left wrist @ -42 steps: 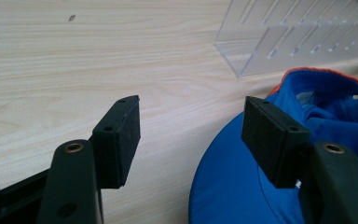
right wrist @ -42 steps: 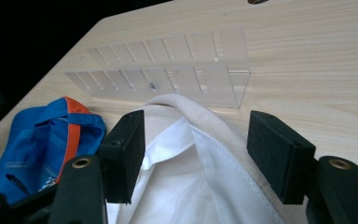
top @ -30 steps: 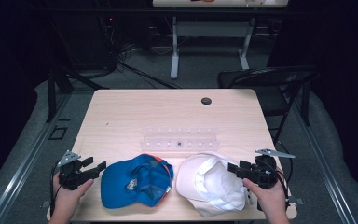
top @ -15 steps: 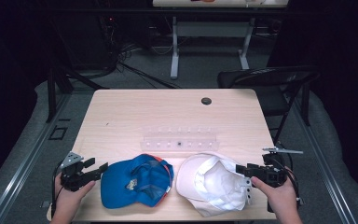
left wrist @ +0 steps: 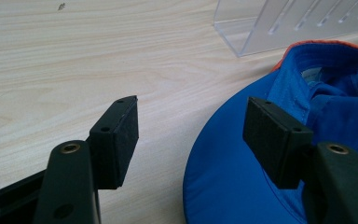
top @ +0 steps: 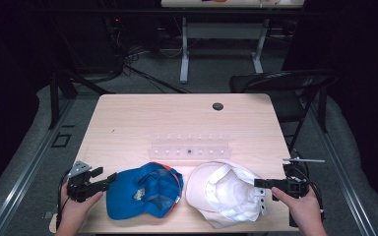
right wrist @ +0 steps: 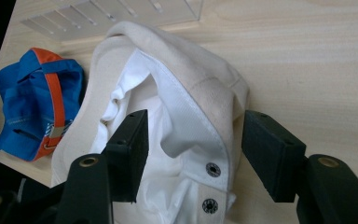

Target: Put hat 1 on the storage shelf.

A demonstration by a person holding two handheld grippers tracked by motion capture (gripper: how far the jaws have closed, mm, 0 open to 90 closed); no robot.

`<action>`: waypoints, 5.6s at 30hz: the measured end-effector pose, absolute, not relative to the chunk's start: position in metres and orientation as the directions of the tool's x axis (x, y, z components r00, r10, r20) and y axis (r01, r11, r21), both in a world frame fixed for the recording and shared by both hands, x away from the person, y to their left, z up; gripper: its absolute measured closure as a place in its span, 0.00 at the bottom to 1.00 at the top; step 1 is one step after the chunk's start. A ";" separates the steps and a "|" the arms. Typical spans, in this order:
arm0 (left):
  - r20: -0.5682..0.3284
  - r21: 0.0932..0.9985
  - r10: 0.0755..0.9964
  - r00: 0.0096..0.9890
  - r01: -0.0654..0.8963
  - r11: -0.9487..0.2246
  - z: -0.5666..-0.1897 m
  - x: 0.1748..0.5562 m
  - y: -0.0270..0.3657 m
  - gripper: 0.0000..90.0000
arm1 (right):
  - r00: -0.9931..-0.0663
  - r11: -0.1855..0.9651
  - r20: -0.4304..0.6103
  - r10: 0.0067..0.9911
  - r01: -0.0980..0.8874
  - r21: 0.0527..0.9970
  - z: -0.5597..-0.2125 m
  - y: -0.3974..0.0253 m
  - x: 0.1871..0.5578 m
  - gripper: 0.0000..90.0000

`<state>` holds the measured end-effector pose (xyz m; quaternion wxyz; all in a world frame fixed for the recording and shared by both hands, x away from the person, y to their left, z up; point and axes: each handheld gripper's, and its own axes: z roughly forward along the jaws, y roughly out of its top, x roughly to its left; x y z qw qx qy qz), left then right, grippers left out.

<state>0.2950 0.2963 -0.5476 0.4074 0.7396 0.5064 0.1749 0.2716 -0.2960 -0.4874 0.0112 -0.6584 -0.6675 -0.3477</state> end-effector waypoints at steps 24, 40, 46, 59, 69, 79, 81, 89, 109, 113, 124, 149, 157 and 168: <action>-0.148 0.782 0.894 0.423 0.603 -0.156 -0.548 0.295 0.296 0.40 | -0.057 -0.114 0.594 0.803 0.963 0.246 -0.526 -0.296 0.263 0.47; -0.144 0.781 0.896 0.420 0.605 -0.158 -0.549 0.296 0.296 0.40 | -0.059 -0.127 0.674 0.736 0.966 0.224 -0.506 -0.294 0.266 0.51; -0.134 0.782 0.897 0.422 0.601 -0.166 -0.549 0.296 0.295 0.40 | -0.061 -0.131 0.702 0.710 0.967 0.217 -0.493 -0.292 0.272 0.57; -0.128 0.784 0.900 0.416 0.599 -0.166 -0.549 0.296 0.296 0.40 | -0.087 -0.076 0.649 0.756 0.973 0.218 -0.487 -0.281 0.285 0.82; -0.129 0.780 0.901 0.413 0.604 -0.165 -0.550 0.296 0.297 0.40 | -0.128 -0.006 0.553 0.823 0.972 0.233 -0.480 -0.269 0.295 0.86; -0.130 0.781 0.907 0.401 0.605 -0.156 -0.551 0.297 0.300 0.40 | -0.100 0.017 0.439 0.893 0.982 0.188 -0.470 -0.257 0.312 0.88; -0.130 0.781 0.907 0.400 0.605 -0.155 -0.550 0.297 0.300 0.40 | -0.083 0.007 0.424 0.902 0.984 0.179 -0.468 -0.255 0.315 0.89; -0.130 0.782 0.906 0.404 0.603 -0.157 -0.551 0.297 0.299 0.40 | -0.103 0.046 0.310 0.945 0.982 0.184 -0.452 -0.244 0.326 0.91; -0.127 0.783 0.904 0.407 0.601 -0.161 -0.551 0.297 0.298 0.40 | -0.150 0.106 0.255 0.955 0.978 0.177 -0.406 -0.217 0.348 0.91; -0.129 0.782 0.904 0.408 0.603 -0.161 -0.551 0.297 0.298 0.40 | -0.178 0.140 0.247 0.953 0.976 0.164 -0.396 -0.211 0.351 0.91; -0.126 0.786 0.902 0.412 0.597 -0.163 -0.550 0.296 0.298 0.40 | -0.190 0.146 0.294 0.937 0.975 0.166 -0.373 -0.201 0.356 0.91; -0.114 0.825 0.890 0.441 0.541 -0.162 -0.542 0.291 0.298 0.45 | -0.137 0.057 0.642 0.755 0.988 0.145 -0.345 -0.204 0.356 0.92; -0.110 0.831 0.878 0.466 0.528 -0.175 -0.541 0.289 0.293 0.46 | -0.128 0.046 0.657 0.743 0.989 0.141 -0.340 -0.207 0.357 0.92; -0.100 0.837 0.873 0.478 0.514 -0.186 -0.534 0.285 0.288 0.49 | -0.110 -0.016 0.716 0.690 0.986 0.168 -0.332 -0.218 0.362 0.92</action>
